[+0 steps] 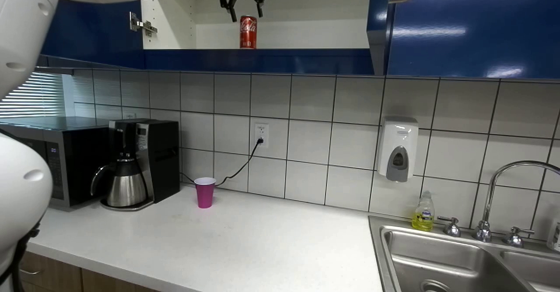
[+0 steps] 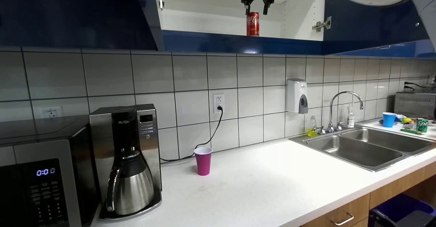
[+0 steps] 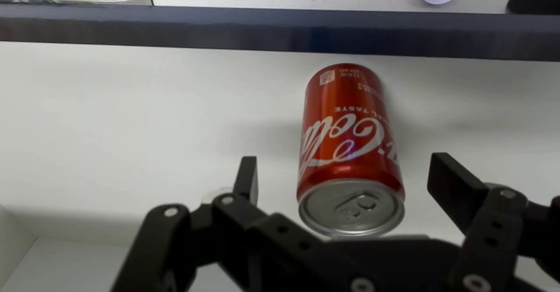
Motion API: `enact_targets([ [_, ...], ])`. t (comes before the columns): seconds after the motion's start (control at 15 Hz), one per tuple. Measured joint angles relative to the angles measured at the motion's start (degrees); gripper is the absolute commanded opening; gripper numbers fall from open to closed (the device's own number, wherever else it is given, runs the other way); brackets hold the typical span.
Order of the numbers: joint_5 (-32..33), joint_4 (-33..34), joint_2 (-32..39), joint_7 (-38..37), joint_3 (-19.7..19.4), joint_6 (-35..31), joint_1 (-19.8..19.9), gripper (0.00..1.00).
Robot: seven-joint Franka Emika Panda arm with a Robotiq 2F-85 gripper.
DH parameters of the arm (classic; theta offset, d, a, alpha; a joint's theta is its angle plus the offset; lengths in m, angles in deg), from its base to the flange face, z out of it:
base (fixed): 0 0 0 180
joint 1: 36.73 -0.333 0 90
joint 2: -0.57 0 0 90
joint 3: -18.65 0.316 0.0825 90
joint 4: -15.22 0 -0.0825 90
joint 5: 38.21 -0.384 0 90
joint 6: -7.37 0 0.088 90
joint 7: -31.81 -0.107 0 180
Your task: Put the cola can inside the open cabinet
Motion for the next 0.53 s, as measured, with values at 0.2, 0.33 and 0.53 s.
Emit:
enact_targets([
  [0.2, -0.5, -0.5, -0.9, 1.0, 0.0, 1.3, 0.4, 1.0],
  [0.33, -0.6, -1.0, -2.0, 1.9, 0.0, 1.5, 0.8, 1.0],
  [0.53, -1.0, -2.4, -4.2, 3.4, 0.0, 2.0, 1.0, 1.0],
])
